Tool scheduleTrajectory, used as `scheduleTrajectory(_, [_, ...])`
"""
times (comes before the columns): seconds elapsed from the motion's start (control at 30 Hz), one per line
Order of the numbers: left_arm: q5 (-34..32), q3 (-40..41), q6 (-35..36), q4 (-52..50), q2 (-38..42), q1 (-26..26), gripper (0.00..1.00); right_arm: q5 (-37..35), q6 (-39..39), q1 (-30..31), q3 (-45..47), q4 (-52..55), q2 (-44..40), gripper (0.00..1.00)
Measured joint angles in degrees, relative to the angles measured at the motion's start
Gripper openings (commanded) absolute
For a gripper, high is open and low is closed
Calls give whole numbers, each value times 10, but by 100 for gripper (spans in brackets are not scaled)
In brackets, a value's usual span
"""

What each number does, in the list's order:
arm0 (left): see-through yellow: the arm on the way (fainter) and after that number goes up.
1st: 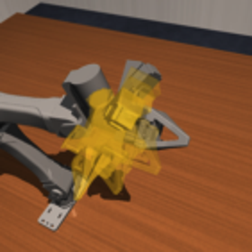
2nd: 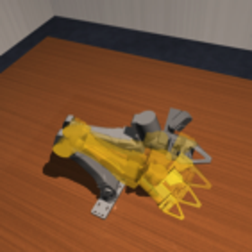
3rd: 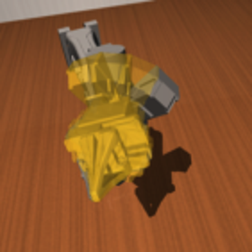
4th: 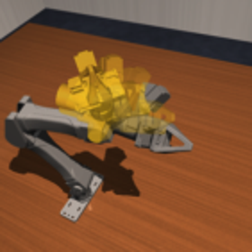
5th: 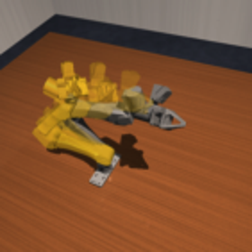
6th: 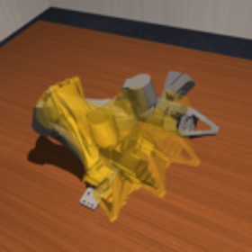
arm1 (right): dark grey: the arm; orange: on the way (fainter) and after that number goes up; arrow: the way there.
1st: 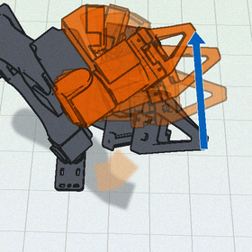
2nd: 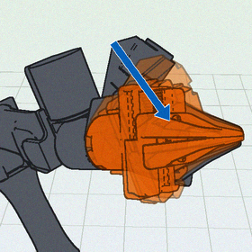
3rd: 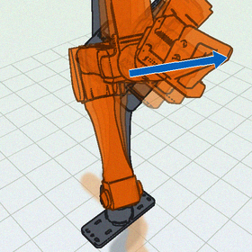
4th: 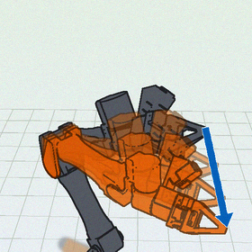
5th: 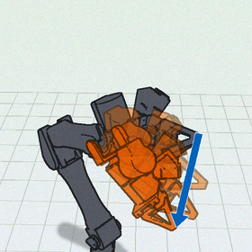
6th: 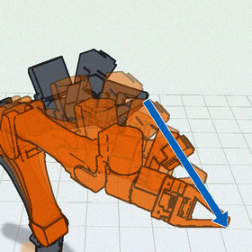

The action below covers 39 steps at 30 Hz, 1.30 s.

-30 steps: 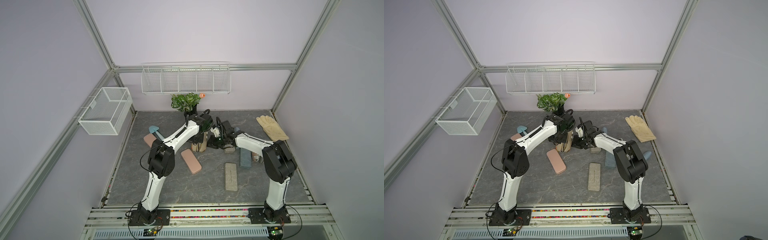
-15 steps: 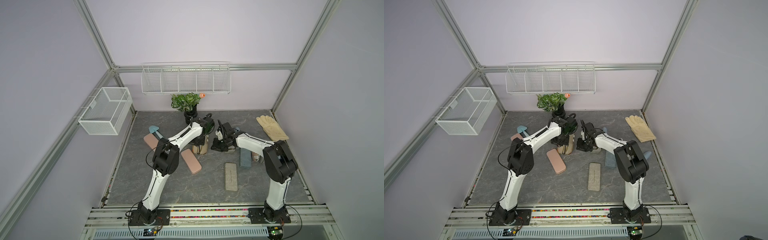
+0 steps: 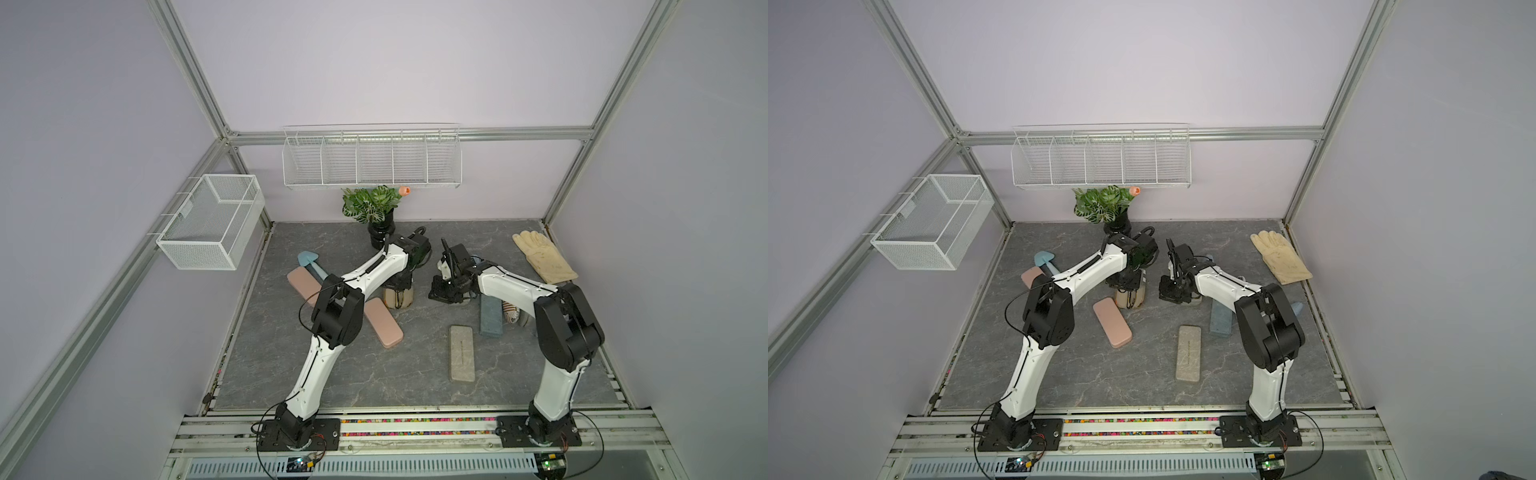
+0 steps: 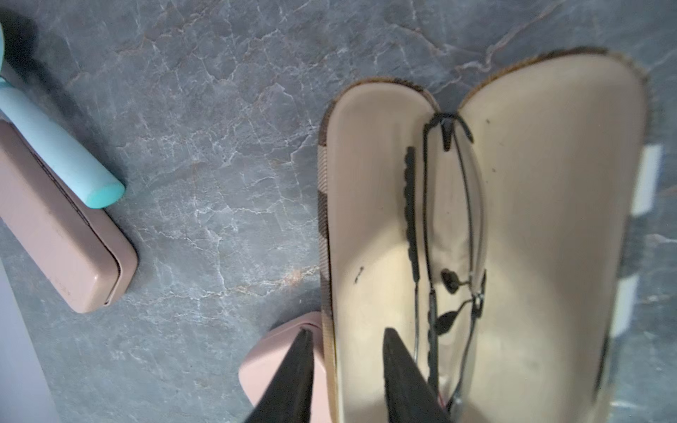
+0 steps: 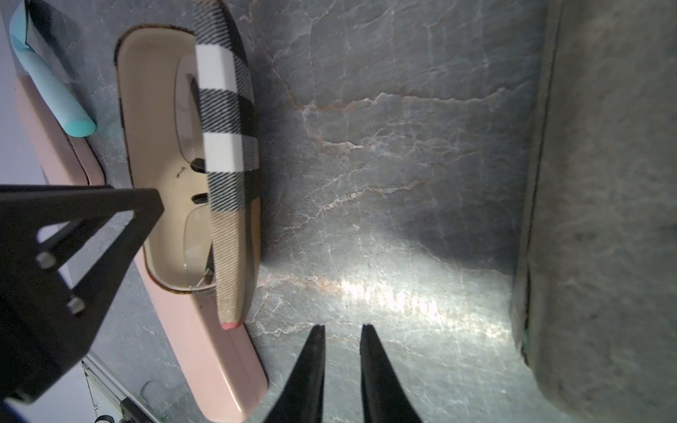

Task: Close the glasses case
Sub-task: Adjust the glasses case at the center of the board, then close the glasses case at the center of the board.

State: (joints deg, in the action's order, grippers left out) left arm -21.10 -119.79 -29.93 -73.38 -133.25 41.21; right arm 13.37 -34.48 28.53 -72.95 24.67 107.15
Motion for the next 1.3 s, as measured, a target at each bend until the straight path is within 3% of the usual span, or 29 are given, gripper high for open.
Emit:
scheduleTrajectory(0.3, [-21,0,-4,-6,5,-1,41,0,5,0,-2,9,0,20])
scheduleTrajectory(0.43, [-25,19,-6,6,45,-13,17,0,19,0,-33,42,1,14])
scheduleTrajectory(0.57, [2,103,-11,51,126,-59,6,0,43,0,-97,70,24,10])
scheduleTrajectory(0.77, [67,211,-14,134,160,-128,2,-2,73,0,-153,103,76,7])
scheduleTrajectory(1.0, [123,236,-15,190,120,-121,0,-5,84,1,-158,121,115,7])
scheduleTrajectory(1.3, [150,236,-15,215,102,-120,0,-5,84,8,-175,124,148,7])
